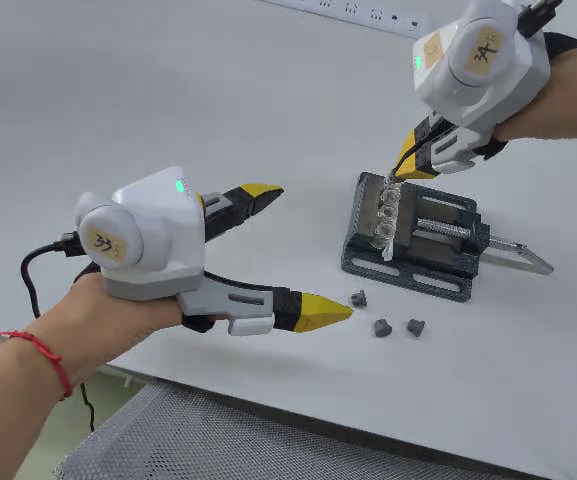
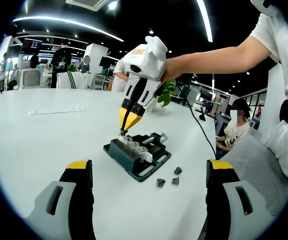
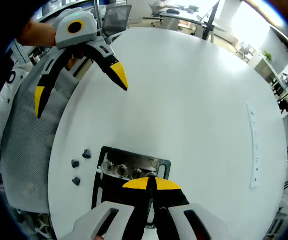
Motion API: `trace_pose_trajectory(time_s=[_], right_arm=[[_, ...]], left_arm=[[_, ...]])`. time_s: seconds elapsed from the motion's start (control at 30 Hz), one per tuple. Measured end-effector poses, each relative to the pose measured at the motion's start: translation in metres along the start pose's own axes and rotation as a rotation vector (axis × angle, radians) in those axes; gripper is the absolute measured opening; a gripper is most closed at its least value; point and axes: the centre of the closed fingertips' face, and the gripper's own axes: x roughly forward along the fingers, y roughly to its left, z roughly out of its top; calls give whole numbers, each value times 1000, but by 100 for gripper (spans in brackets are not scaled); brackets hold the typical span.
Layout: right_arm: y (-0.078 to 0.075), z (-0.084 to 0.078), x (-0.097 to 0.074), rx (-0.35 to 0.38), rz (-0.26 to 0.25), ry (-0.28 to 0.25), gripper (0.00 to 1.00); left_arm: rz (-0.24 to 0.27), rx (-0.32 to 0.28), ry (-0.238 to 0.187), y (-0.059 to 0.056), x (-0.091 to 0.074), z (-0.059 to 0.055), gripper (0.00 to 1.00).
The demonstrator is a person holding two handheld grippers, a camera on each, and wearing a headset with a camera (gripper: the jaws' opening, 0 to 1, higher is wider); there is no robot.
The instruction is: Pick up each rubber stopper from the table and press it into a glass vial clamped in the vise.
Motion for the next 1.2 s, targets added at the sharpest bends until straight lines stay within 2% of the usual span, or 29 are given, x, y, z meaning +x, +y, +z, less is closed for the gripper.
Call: trace_pose_trajectory(time_s=[0.27, 0.73, 1.2], right_arm=[[1, 1, 1, -25, 5, 24, 0], [2, 2, 2, -10, 18, 38, 0], [-1, 1, 4, -3, 37, 78, 0]], left_arm=[[-3, 2, -2, 0, 2, 1, 94], [-4, 0, -9, -5, 4, 4, 94], [-1, 0, -15, -1, 2, 6, 94]])
